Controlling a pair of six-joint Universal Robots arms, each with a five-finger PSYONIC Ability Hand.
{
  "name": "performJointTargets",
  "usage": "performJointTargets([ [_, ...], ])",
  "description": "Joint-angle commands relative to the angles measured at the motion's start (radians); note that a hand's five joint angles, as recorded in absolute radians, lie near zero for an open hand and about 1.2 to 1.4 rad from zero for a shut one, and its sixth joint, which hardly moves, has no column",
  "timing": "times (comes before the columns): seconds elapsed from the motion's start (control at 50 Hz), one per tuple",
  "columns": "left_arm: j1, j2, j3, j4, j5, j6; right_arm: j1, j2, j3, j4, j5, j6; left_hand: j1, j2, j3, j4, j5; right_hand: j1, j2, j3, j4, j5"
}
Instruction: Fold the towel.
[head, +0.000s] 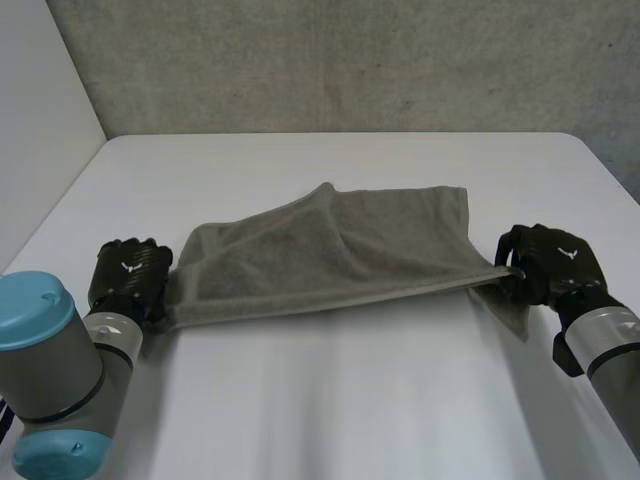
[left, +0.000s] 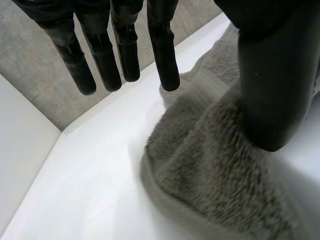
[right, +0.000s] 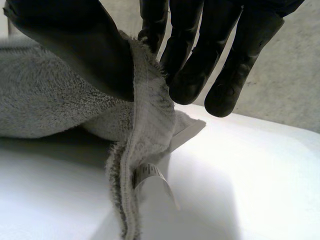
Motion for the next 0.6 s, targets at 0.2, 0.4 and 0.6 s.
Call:
performJointTargets([
  [0.2,0.008,0.008,-0.018,-0.008,0.003,0.006,-0.023,-0.026,0.011,0.001,-0.009,0.001,0.07,0.081,0.081,0.08,0.073,0.062,0.062,0.045,0.05,0.054],
  [0.4,0.008,0.027,-0.024,-0.011,0.012,0.003,-0.015,-0.026,0.0,0.004,-0.011,-0.003,0.889,0.901,0.9,0.899,0.892,0.062,0.062,0.045,0.05,0.054],
  [0.6,0.019,0.233,0.016,-0.038,0.06,-0.003,-0.023,-0.207,-0.173,0.227,-0.072,-0.148,0.889,0.901,0.9,0.899,0.892,0.062,0.062,0.045,0.05,0.054],
])
